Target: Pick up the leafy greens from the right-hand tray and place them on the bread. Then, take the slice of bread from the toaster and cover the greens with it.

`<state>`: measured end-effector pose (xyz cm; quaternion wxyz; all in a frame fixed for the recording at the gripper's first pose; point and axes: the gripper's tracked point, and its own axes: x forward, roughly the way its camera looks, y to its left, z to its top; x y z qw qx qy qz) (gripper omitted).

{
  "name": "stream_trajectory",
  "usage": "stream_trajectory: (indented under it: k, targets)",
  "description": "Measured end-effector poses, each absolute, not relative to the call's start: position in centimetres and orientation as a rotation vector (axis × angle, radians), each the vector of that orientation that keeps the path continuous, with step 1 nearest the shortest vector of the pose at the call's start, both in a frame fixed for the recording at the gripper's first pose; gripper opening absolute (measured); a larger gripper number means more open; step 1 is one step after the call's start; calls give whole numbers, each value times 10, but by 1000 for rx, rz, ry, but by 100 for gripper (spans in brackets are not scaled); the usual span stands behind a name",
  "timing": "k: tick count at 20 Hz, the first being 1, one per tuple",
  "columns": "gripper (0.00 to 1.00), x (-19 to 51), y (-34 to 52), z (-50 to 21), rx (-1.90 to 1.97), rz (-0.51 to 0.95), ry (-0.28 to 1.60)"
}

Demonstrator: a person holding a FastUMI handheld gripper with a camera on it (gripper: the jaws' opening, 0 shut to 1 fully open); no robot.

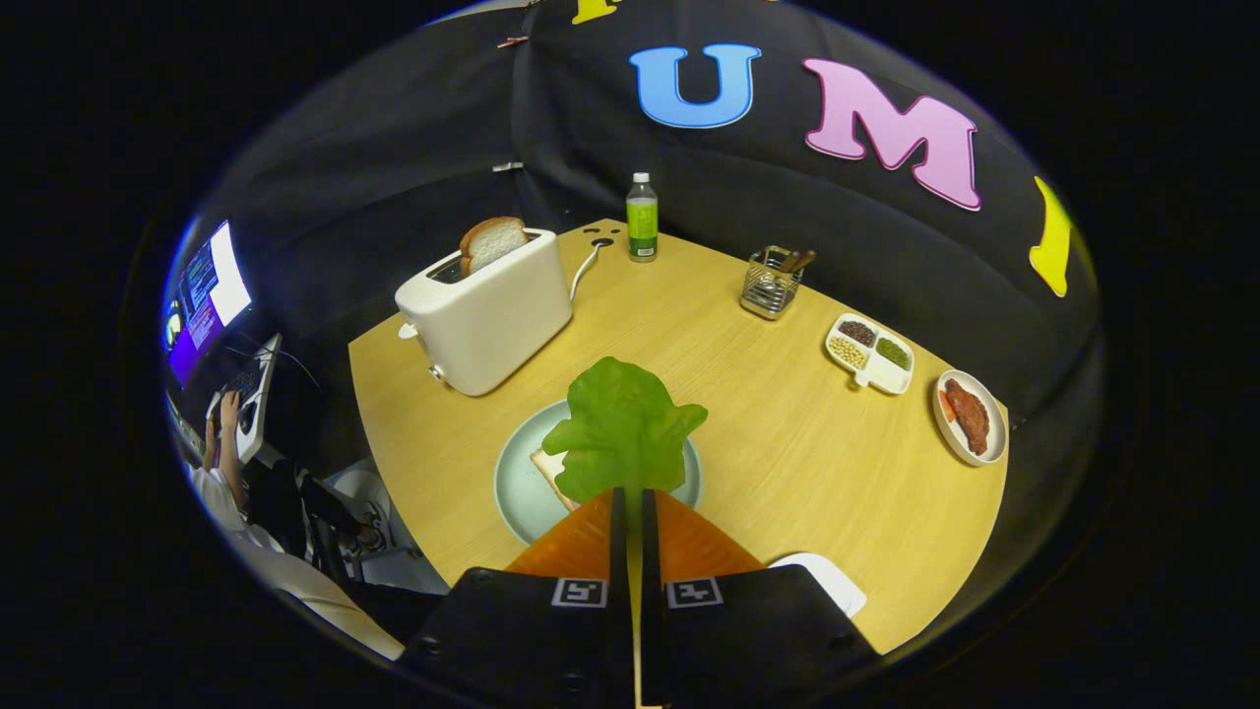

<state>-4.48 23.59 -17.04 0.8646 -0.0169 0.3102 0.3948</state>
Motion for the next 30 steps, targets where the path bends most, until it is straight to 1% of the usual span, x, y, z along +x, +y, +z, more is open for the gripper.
stream_trajectory:
  k: [6, 10, 11, 12, 16, 18, 21, 26, 30]
  targets:
    - [7, -35, 284, -185, -24, 848, 705]
    - [8, -23, 298, -207, -52, 827, 742]
    - [9, -20, 301, -213, -58, 819, 750]
    - [24, -16, 302, -219, -66, 799, 759]
    - [96, -7, 305, -220, -61, 765, 740]
    - [96, -6, 306, -210, -38, 766, 712]
    - [97, 0, 306, -176, 3, 767, 620]
    - [97, 12, 311, -89, 46, 769, 423]
    - [97, 4, 338, -25, 114, 826, 333]
